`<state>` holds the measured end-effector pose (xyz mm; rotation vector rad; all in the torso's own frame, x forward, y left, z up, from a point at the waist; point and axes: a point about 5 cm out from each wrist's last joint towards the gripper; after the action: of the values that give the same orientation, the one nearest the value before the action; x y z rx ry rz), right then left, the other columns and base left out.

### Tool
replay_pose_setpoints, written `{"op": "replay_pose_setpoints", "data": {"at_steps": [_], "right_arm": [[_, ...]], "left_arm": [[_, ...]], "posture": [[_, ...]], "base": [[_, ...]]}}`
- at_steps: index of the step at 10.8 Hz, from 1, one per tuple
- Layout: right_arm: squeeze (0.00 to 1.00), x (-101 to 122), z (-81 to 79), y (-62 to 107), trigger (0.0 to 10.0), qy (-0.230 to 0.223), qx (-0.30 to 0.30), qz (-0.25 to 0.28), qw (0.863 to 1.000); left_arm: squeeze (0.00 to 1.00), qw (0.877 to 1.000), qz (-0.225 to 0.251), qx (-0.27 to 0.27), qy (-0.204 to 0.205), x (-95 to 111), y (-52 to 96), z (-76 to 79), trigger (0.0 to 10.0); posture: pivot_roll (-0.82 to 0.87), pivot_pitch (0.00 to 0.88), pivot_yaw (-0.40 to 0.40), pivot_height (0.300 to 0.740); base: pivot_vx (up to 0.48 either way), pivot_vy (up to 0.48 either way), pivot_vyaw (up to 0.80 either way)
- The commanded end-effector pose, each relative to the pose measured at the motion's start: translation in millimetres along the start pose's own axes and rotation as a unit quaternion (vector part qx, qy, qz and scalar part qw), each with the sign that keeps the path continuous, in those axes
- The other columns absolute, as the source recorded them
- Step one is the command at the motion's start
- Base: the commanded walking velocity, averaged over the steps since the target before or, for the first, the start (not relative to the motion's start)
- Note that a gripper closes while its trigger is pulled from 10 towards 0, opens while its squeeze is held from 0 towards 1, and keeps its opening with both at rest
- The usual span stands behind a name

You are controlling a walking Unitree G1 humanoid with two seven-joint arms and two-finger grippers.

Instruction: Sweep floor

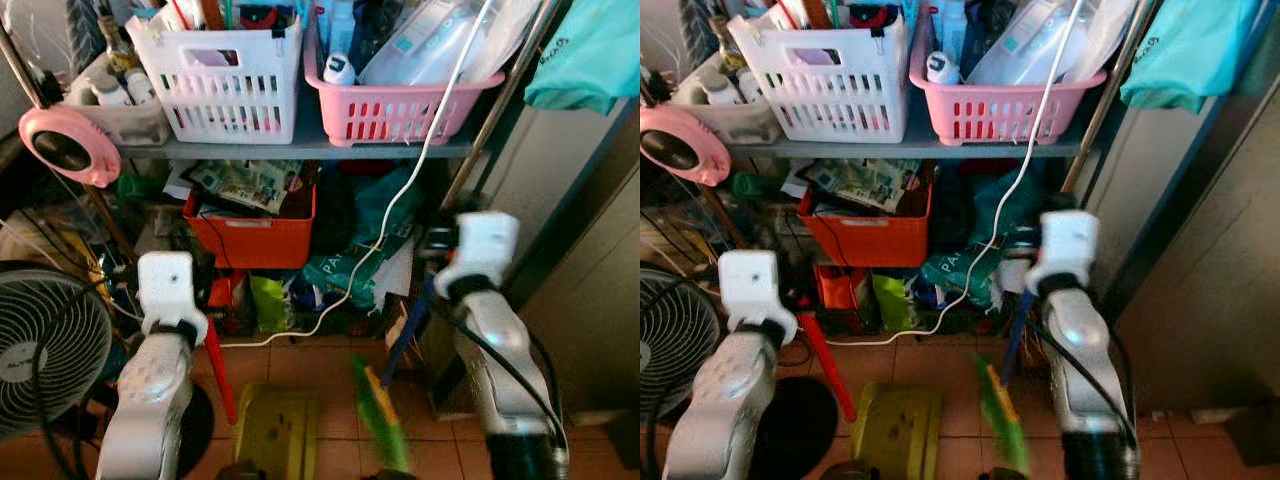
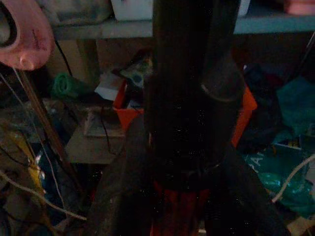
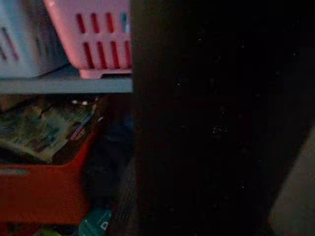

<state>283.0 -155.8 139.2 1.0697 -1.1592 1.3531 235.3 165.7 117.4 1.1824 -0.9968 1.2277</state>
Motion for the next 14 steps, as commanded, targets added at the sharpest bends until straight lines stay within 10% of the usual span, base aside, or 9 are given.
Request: {"op": "replay_pose_setpoints", "data": {"at_steps": [1,14], "right_arm": [[0.00,6,-1.8,3.5,10.0,-0.021,-0.006,0.011,1.000],[0.00,2,13.5,0.4,10.0,-0.023,-0.028,0.000,0.999]], "left_arm": [[0.00,1.000,0.018,-0.011,-0.007,7,3.1,2.1,10.0],[0.00,0.998,0.022,-0.052,-0.012,13,-3.2,18.1,10.0]], "posture": [[0.03,0.000,0.038,0.740],[0.02,0.000,0.014,0.740]], "base": [[0.000,0.000,0.00],[0.000,0.000,-0.18]]}}
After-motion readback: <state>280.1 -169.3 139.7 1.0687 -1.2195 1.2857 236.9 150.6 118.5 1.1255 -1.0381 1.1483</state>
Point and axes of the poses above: a point about 5 cm out from each wrist's last joint towards the gripper, its own y axis pointing back from the gripper into the wrist, its own x axis along the axis of the wrist's last joint, z = x × y, and after that the axes turned 10 degrees about y, right-handed
